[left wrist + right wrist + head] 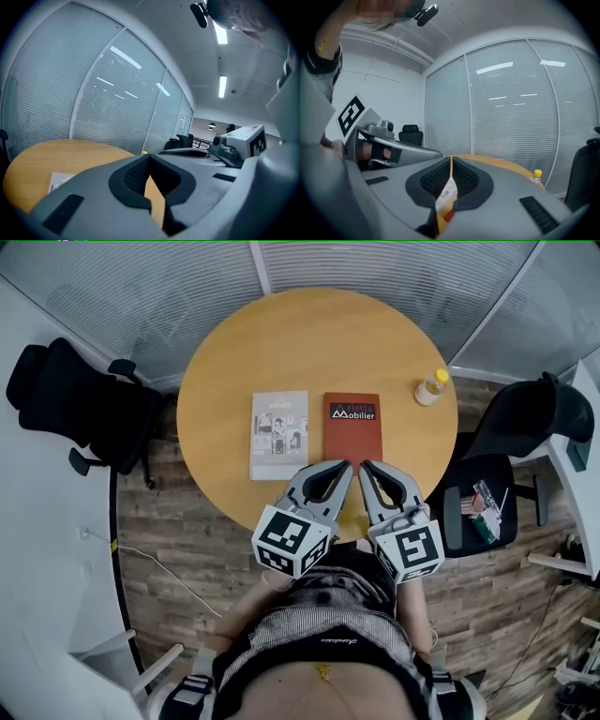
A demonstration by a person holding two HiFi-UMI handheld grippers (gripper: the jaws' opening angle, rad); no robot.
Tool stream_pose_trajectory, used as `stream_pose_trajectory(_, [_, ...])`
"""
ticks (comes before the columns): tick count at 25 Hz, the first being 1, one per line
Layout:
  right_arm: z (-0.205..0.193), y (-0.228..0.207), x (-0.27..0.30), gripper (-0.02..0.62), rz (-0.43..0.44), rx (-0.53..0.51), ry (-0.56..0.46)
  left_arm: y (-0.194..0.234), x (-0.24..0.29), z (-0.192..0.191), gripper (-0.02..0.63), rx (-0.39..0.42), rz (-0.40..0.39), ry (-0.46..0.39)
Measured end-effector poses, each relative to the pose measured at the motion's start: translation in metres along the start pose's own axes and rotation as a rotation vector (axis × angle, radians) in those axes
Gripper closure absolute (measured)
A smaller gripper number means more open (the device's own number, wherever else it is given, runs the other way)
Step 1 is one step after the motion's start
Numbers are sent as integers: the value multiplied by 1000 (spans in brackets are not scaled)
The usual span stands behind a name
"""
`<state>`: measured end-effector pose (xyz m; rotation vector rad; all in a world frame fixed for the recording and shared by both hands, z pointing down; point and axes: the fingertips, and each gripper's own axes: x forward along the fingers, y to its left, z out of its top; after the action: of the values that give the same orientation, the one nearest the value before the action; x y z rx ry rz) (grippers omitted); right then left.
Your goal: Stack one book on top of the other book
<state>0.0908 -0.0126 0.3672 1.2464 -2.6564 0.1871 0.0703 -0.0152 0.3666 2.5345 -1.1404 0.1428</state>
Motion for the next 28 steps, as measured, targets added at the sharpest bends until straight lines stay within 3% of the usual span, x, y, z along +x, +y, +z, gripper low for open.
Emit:
stream_pose_trajectory(19, [-7,-56,18,568,104,-10,15,19,55,0,586,-5,125,3])
stream_pose_trajectory(28, [-20,-58,26,568,147,-13,18,32,61,-10,586,-2,164,16])
